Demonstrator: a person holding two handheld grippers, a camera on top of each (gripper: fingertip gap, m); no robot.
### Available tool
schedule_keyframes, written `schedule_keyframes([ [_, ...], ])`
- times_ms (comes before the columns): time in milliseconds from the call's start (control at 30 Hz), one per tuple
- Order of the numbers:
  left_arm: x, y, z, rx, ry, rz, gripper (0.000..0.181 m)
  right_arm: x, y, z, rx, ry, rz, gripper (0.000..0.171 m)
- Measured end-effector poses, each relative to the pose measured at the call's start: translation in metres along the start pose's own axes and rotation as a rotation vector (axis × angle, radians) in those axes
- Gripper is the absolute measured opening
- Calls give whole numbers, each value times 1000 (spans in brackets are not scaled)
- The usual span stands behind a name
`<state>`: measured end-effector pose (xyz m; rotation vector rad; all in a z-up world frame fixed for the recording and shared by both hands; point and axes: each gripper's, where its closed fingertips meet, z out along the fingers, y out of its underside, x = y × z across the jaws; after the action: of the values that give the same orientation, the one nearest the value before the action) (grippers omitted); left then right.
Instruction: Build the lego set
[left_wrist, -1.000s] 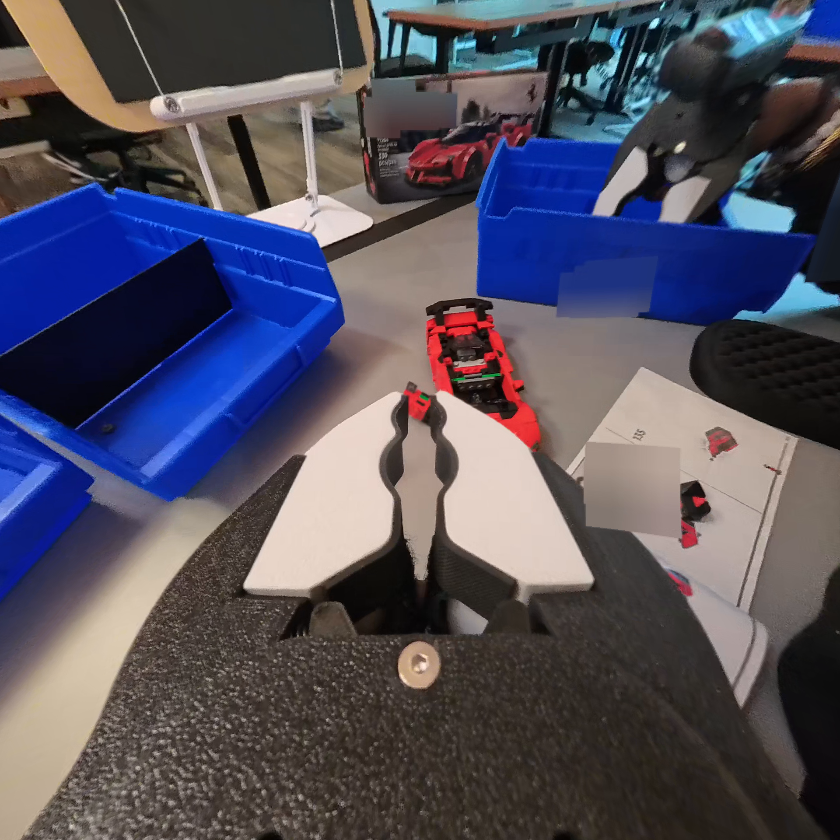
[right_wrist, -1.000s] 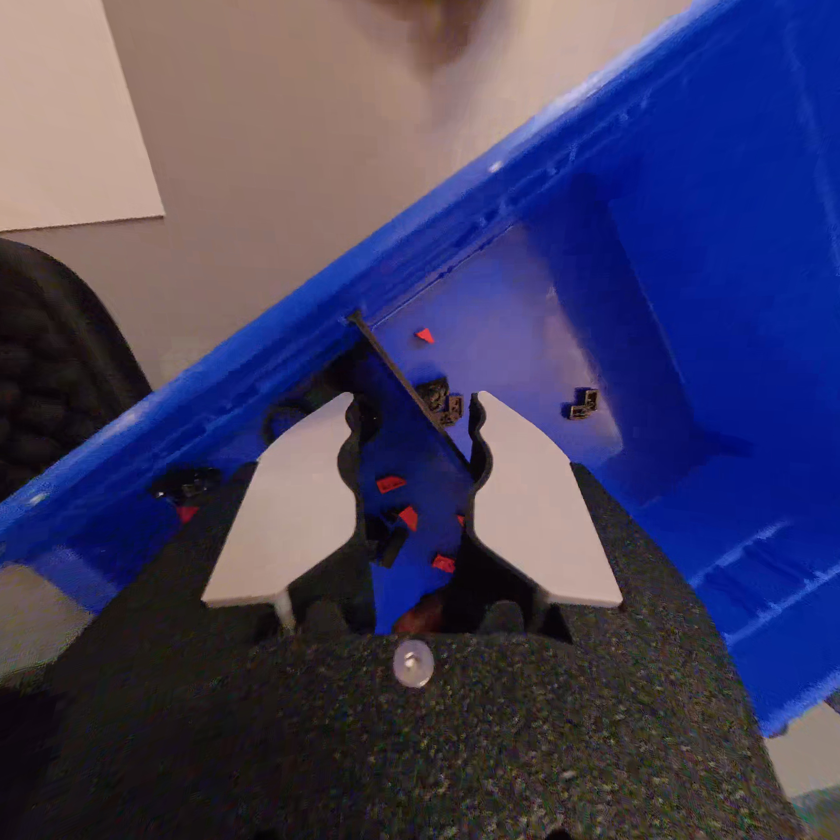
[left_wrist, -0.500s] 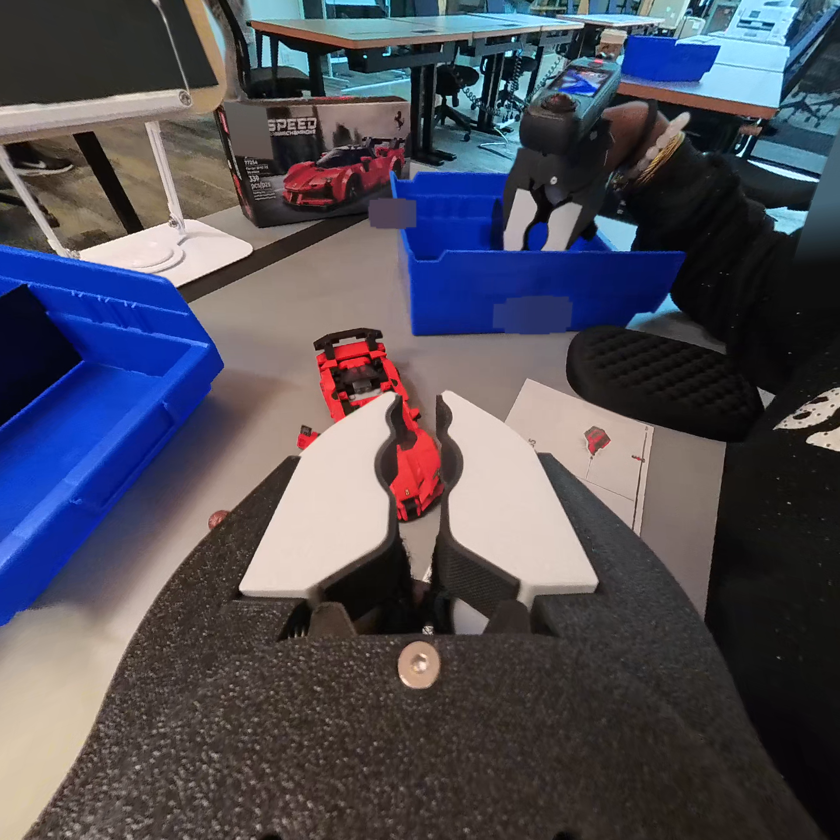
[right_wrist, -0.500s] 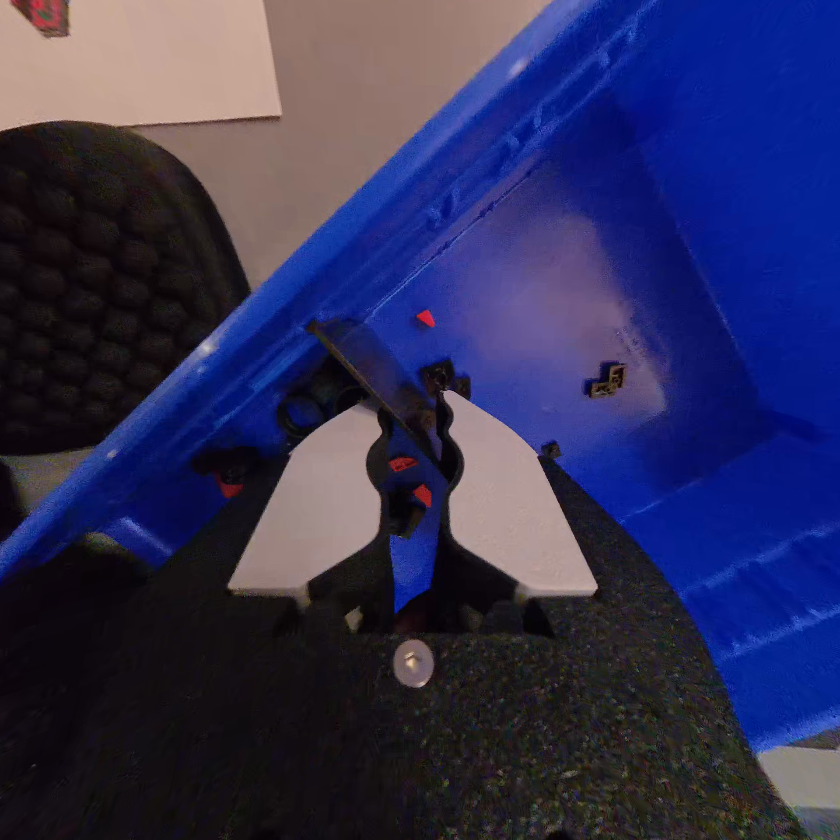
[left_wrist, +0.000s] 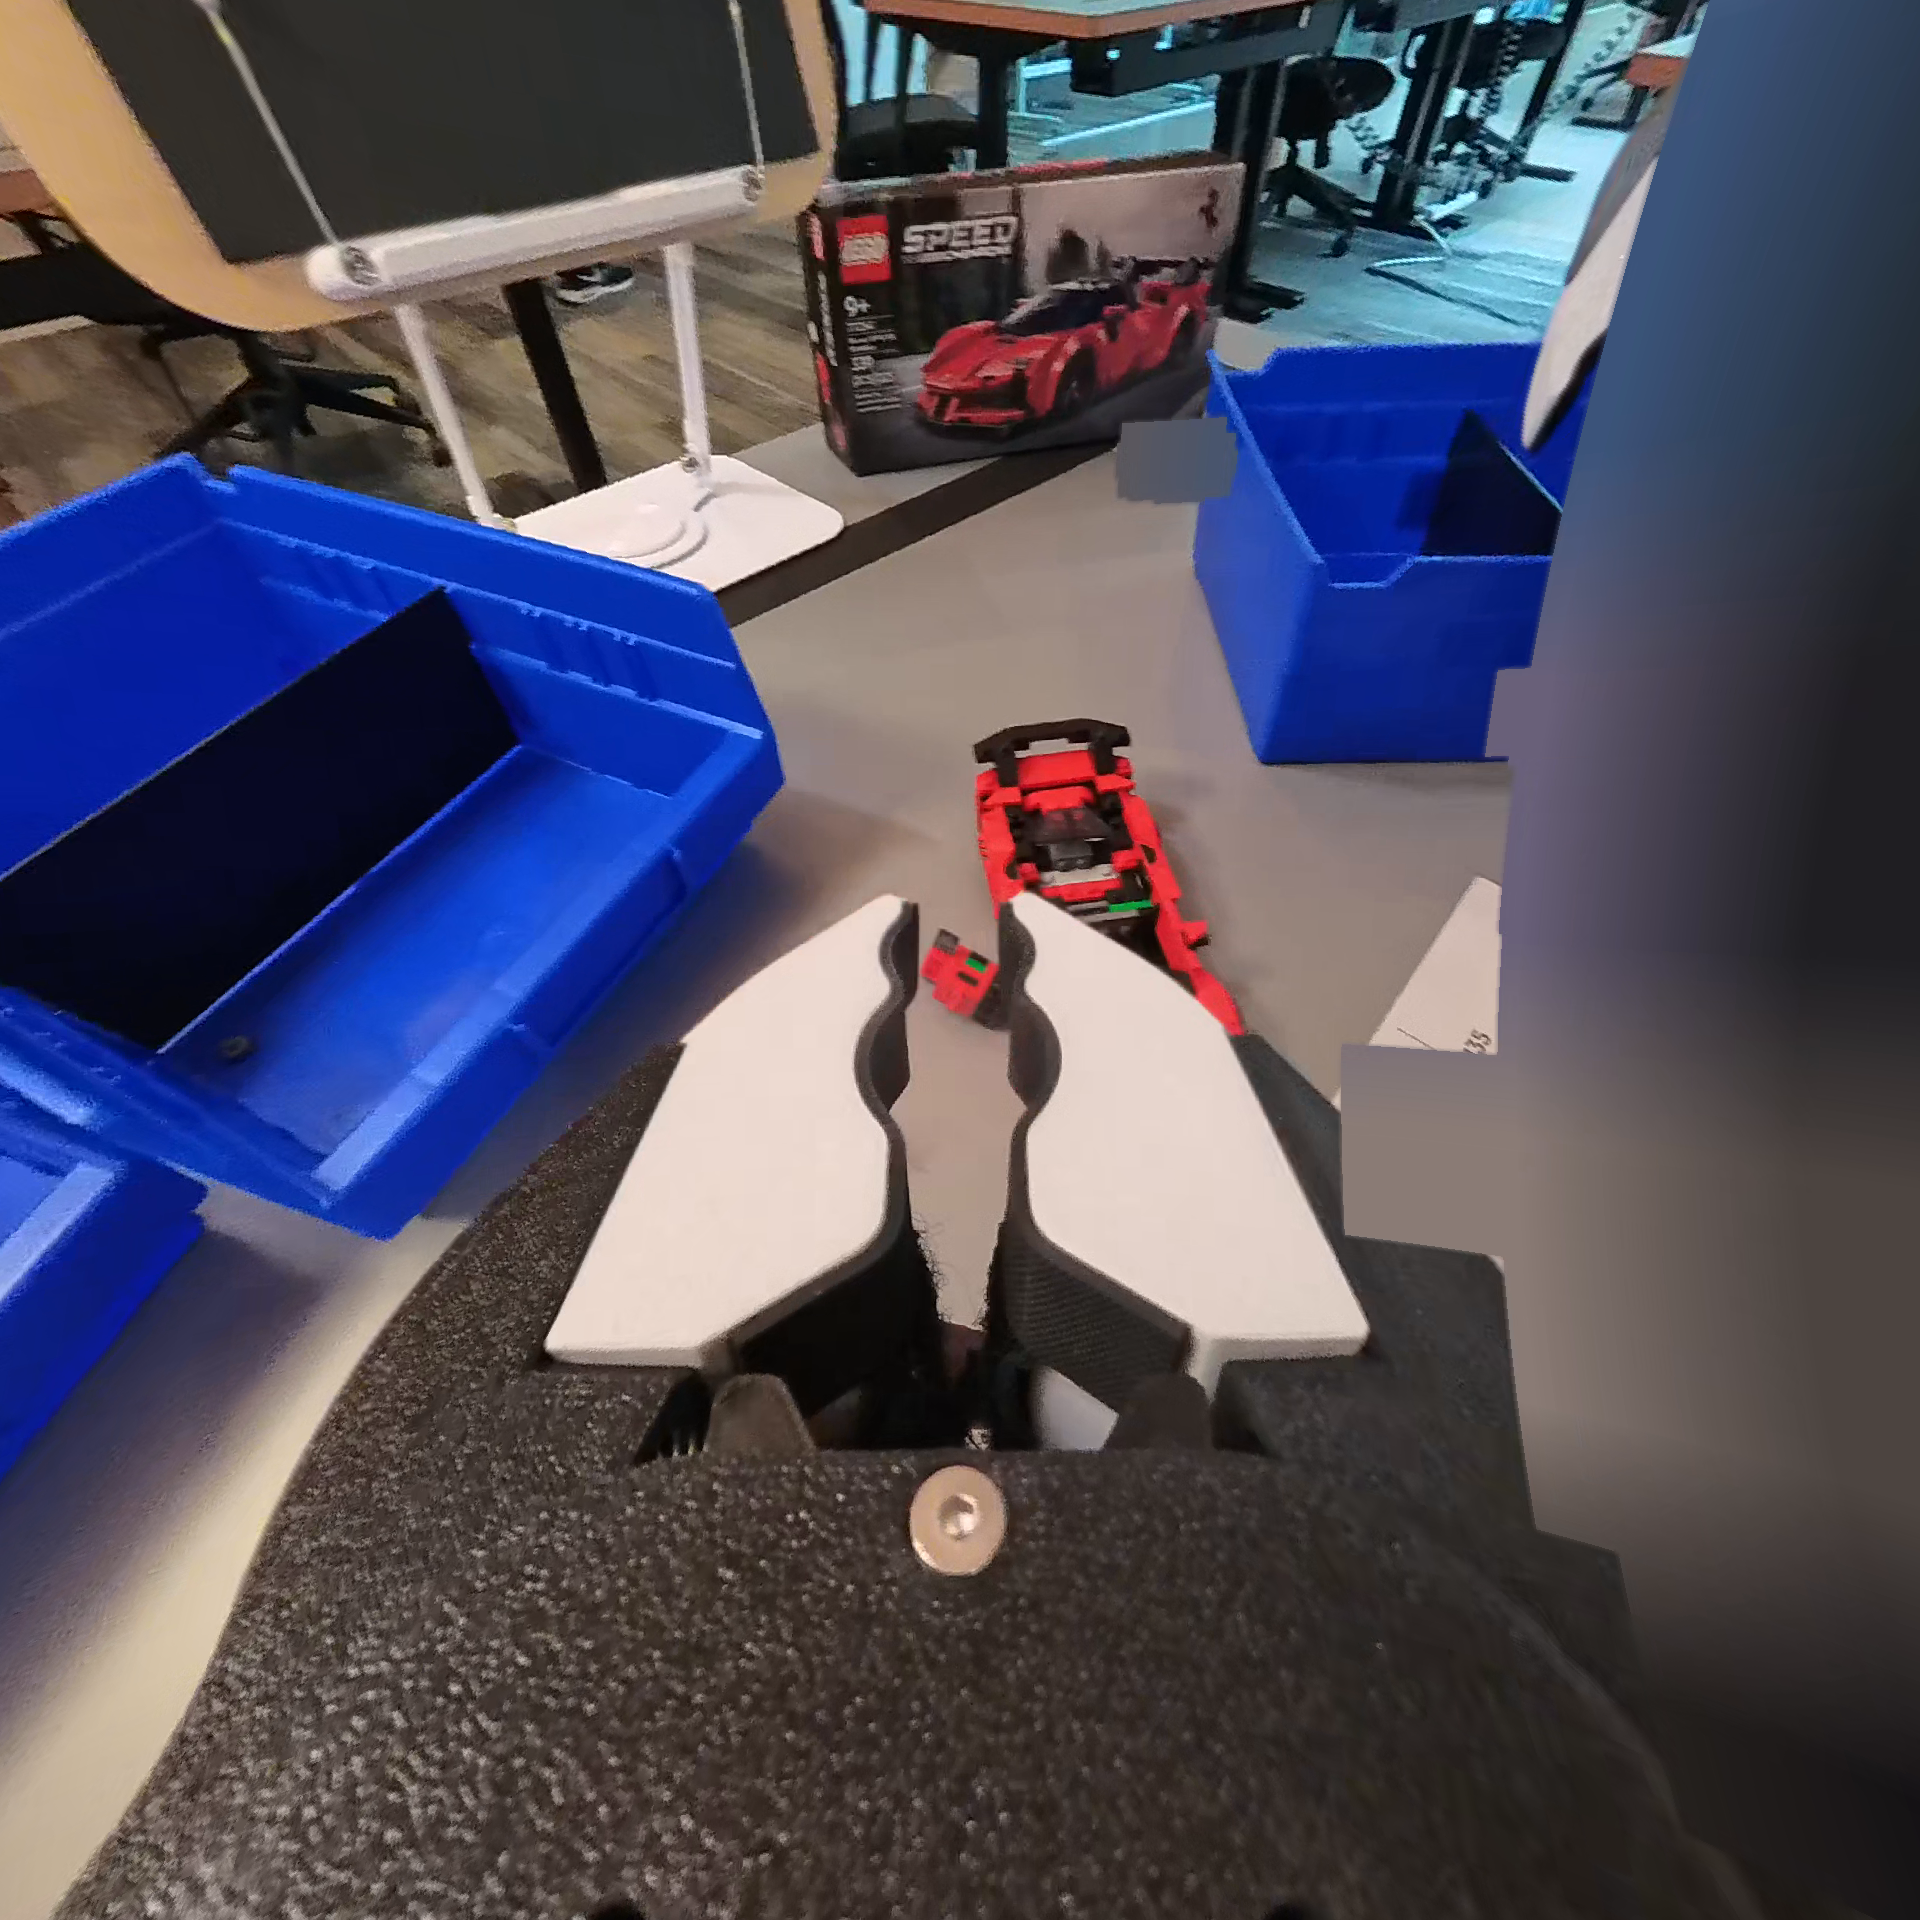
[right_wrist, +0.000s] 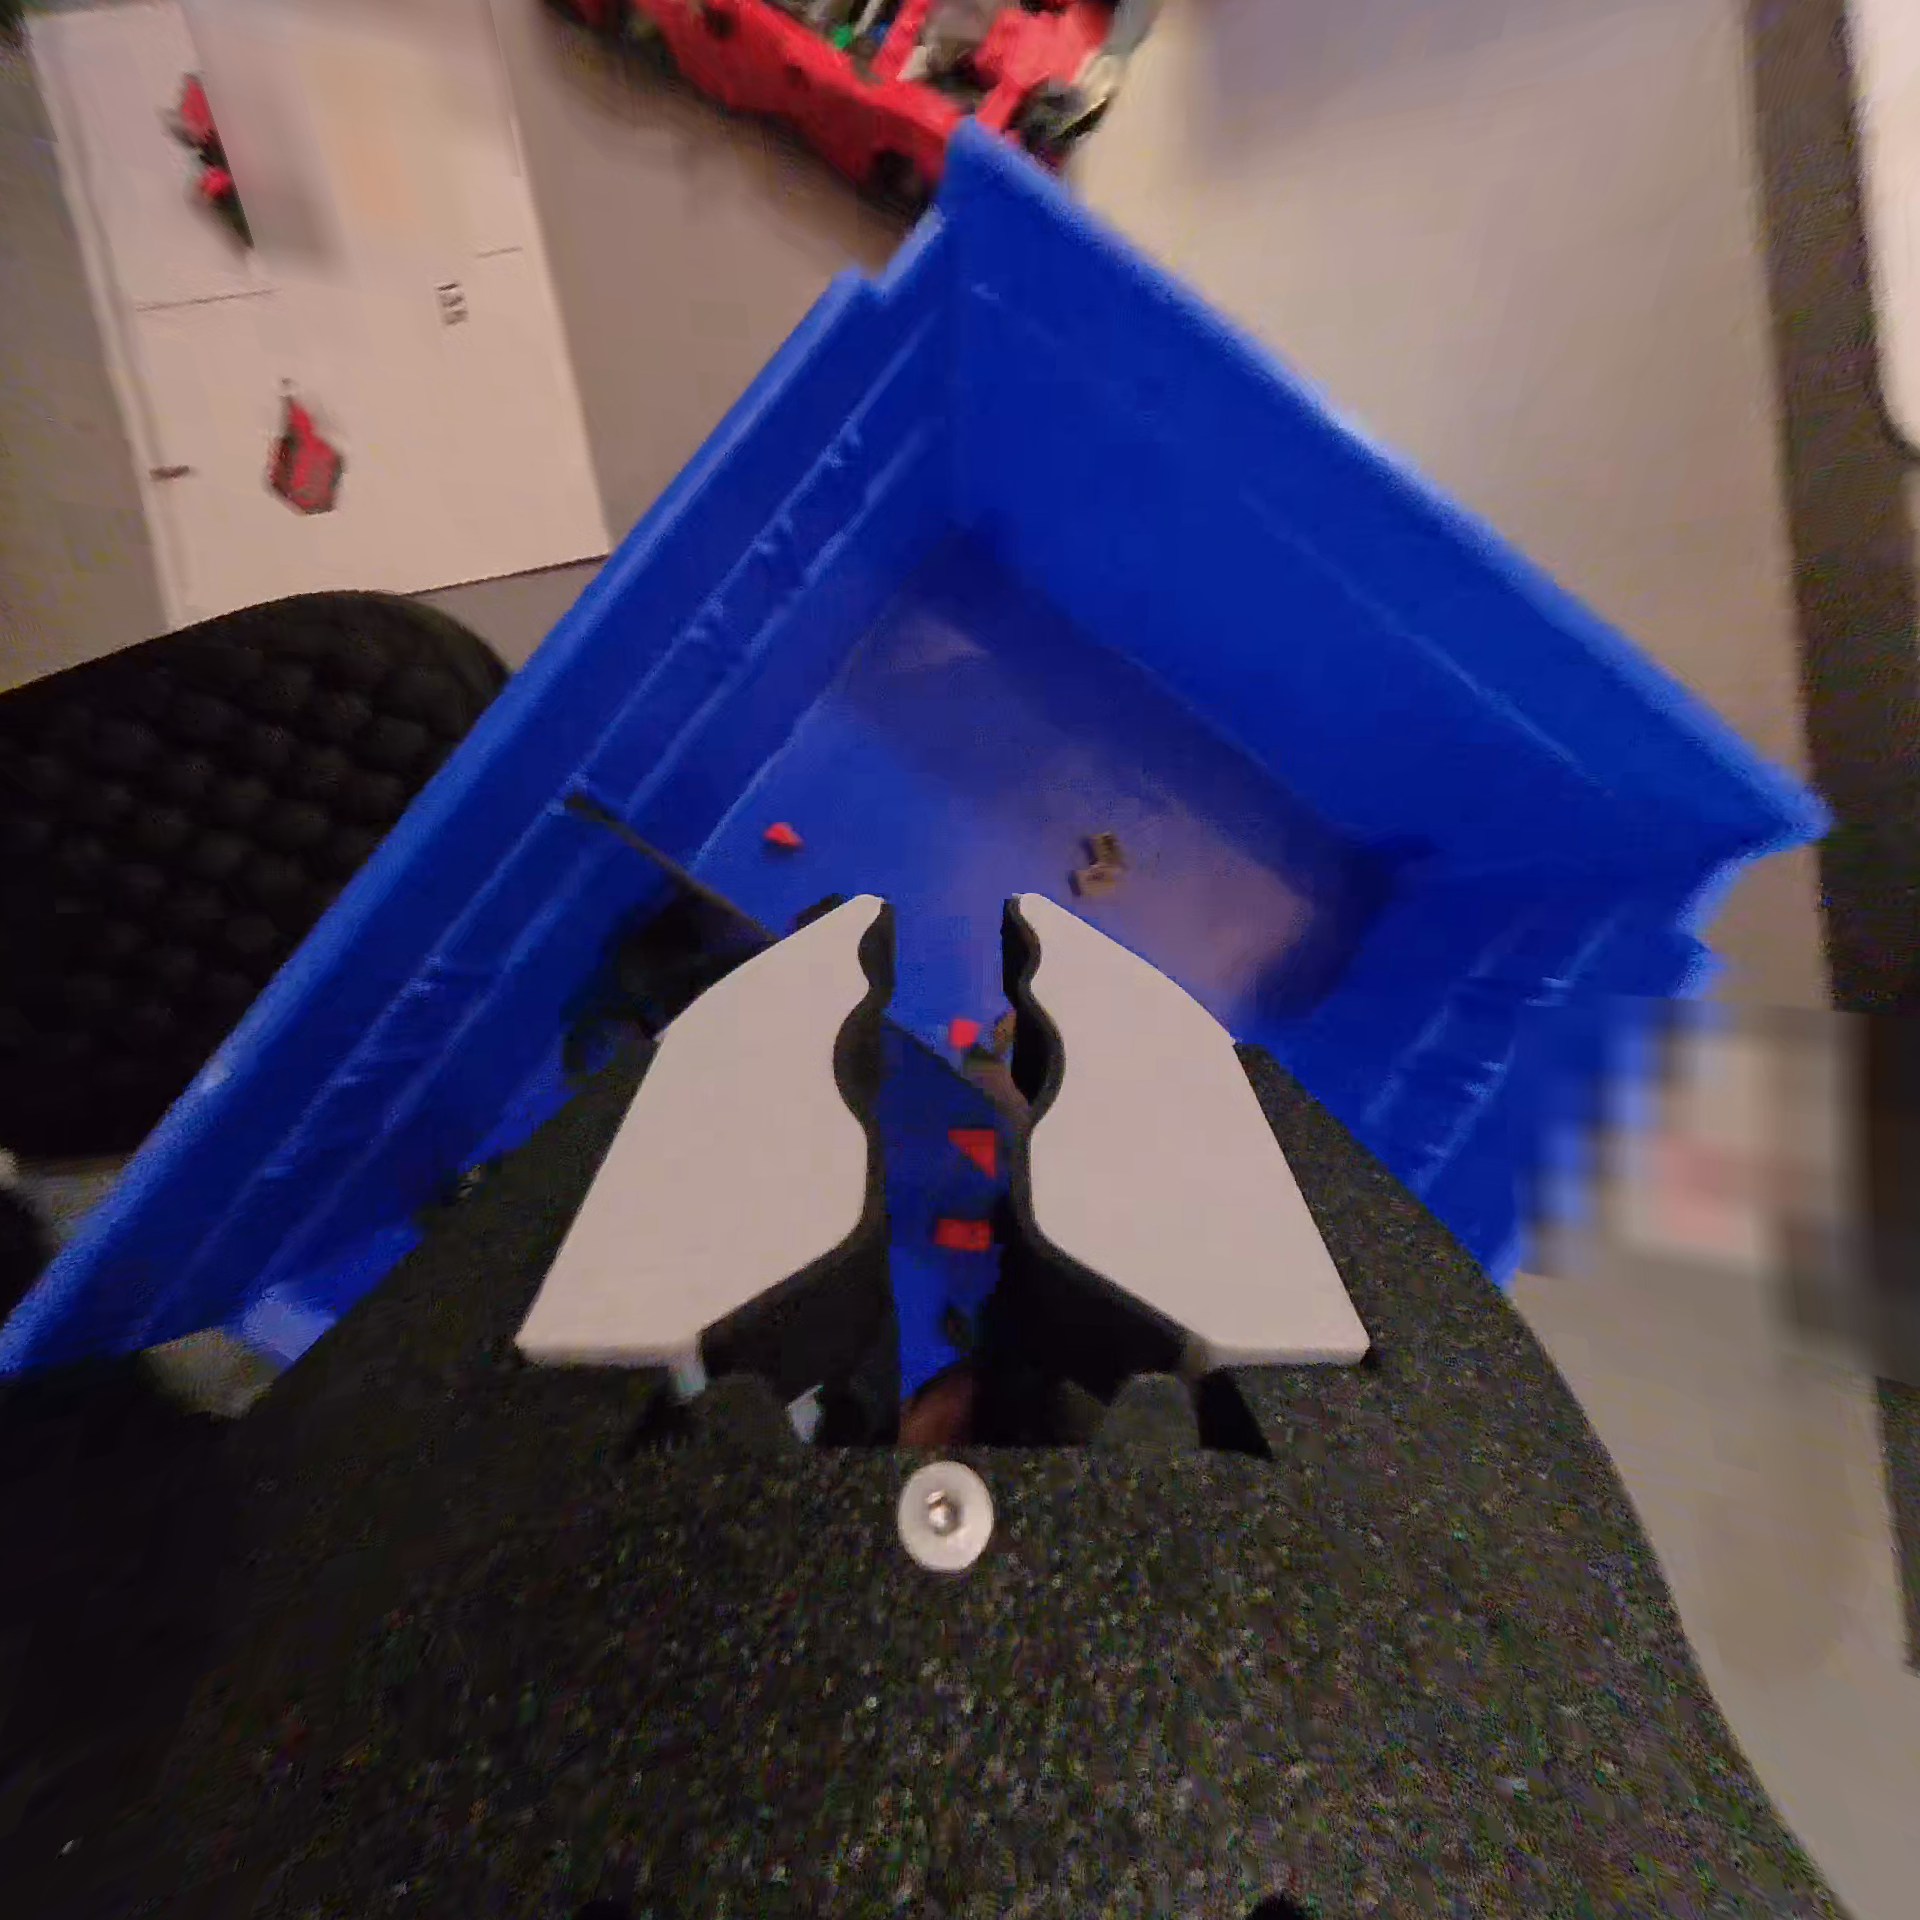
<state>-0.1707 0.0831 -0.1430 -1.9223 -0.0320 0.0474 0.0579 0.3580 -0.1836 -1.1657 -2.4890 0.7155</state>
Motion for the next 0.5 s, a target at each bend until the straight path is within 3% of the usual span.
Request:
schedule_keyframes([
  [100,-8,-1,2,11,-16,-19,14,26,-12,1,70,142,15,22],
  [233,-13,3,9,-2,-17,-37,14,42,-15,28,33,177,63,24],
  [500,-4,3,-3,-17,12,-7,14,36,25,82,-391,69,189,40],
])
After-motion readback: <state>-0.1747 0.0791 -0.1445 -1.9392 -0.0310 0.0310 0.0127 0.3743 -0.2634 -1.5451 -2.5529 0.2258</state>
